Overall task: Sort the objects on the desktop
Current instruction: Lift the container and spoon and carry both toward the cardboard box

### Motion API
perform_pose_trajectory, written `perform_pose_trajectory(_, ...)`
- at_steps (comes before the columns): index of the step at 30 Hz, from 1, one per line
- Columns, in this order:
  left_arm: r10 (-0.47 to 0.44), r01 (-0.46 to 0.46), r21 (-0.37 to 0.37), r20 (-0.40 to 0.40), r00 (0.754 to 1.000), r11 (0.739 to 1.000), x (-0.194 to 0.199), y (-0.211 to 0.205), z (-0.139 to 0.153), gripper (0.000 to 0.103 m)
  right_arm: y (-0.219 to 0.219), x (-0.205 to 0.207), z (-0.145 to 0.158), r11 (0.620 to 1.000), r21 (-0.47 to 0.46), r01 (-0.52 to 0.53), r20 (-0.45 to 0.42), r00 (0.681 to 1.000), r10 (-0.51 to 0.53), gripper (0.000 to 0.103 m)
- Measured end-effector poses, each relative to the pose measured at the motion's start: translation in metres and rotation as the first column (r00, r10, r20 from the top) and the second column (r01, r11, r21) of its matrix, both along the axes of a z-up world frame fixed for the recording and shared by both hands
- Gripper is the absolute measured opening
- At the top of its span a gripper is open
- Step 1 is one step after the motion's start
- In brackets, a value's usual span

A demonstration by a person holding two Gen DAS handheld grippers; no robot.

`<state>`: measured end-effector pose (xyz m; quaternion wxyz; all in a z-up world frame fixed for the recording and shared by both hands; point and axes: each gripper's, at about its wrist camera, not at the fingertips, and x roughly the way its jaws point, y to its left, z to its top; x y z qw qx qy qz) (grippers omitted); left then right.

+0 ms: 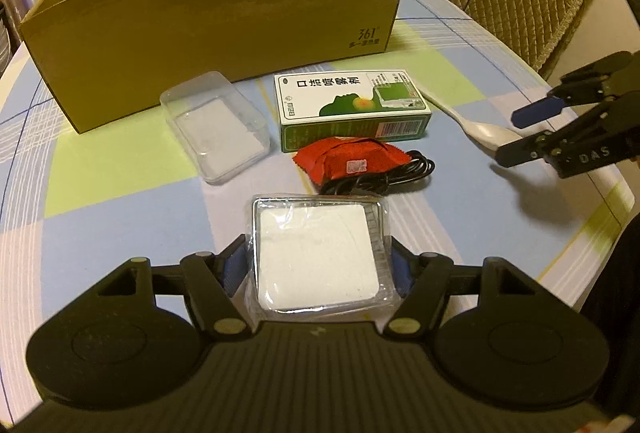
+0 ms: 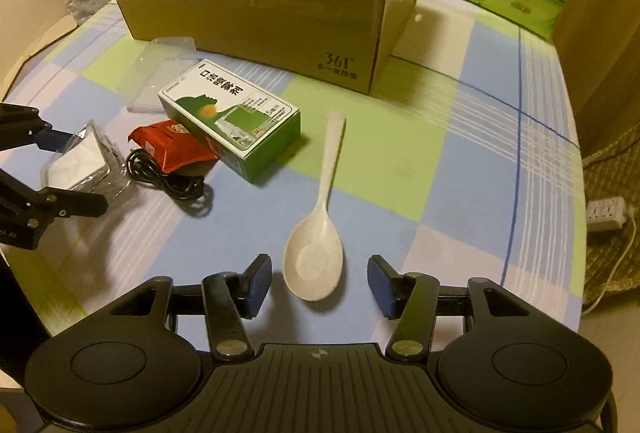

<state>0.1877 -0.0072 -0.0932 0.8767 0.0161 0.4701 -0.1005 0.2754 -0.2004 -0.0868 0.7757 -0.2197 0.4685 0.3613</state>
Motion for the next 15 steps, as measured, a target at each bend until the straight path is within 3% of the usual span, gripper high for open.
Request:
perform_pose_trajectory(10,0.016,-0.015,-0.023,0.02,1.0,1.0,0.001,0.006,0.0,0.07,0.012,0.001,-0.009,1.0,-0.019,0.003,-0.021,1.0,-0.003,0.048)
perform_pose_trajectory(15,0.006,-0.007,0.013,0.03,1.0,1.0,0.002,0.002,-0.001,0.074,0.014,0.0,-0.008,1.0,-0.013,0.009,-0.029,1.0,-0.01,0.034)
